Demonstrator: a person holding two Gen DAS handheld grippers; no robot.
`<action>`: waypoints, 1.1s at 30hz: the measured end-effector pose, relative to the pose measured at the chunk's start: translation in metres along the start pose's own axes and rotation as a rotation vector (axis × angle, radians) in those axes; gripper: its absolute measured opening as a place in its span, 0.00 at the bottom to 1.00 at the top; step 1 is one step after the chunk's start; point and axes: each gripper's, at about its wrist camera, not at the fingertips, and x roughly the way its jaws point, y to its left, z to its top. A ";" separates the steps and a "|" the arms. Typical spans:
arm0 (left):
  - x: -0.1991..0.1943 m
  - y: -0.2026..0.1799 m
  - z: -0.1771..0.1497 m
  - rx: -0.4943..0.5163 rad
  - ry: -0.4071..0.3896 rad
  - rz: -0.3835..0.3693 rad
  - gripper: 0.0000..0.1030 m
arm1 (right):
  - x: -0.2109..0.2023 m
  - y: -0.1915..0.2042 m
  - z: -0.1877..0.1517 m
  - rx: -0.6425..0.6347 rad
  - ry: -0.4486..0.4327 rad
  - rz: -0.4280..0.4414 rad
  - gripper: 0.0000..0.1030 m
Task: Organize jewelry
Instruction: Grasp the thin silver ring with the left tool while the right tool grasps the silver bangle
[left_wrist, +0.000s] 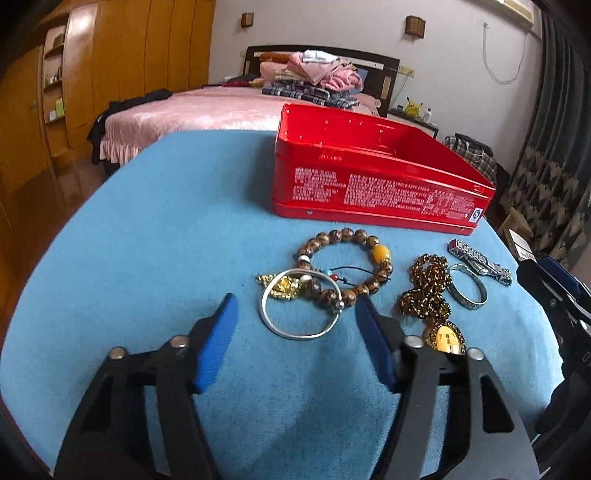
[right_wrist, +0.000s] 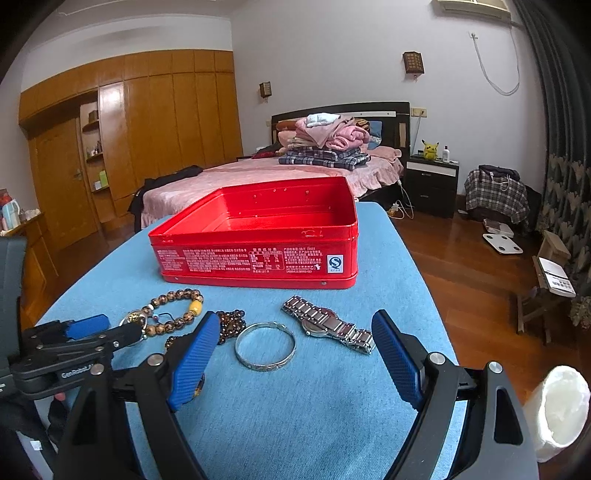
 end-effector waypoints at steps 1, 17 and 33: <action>0.002 0.001 -0.001 -0.004 0.010 -0.003 0.50 | 0.000 0.000 0.000 0.000 0.000 0.001 0.80; 0.004 -0.012 -0.002 0.014 0.029 0.022 0.47 | 0.002 0.004 -0.001 -0.022 0.015 0.002 0.80; -0.016 -0.014 -0.001 -0.009 -0.079 0.015 0.47 | 0.027 0.008 -0.005 -0.039 0.173 0.020 0.62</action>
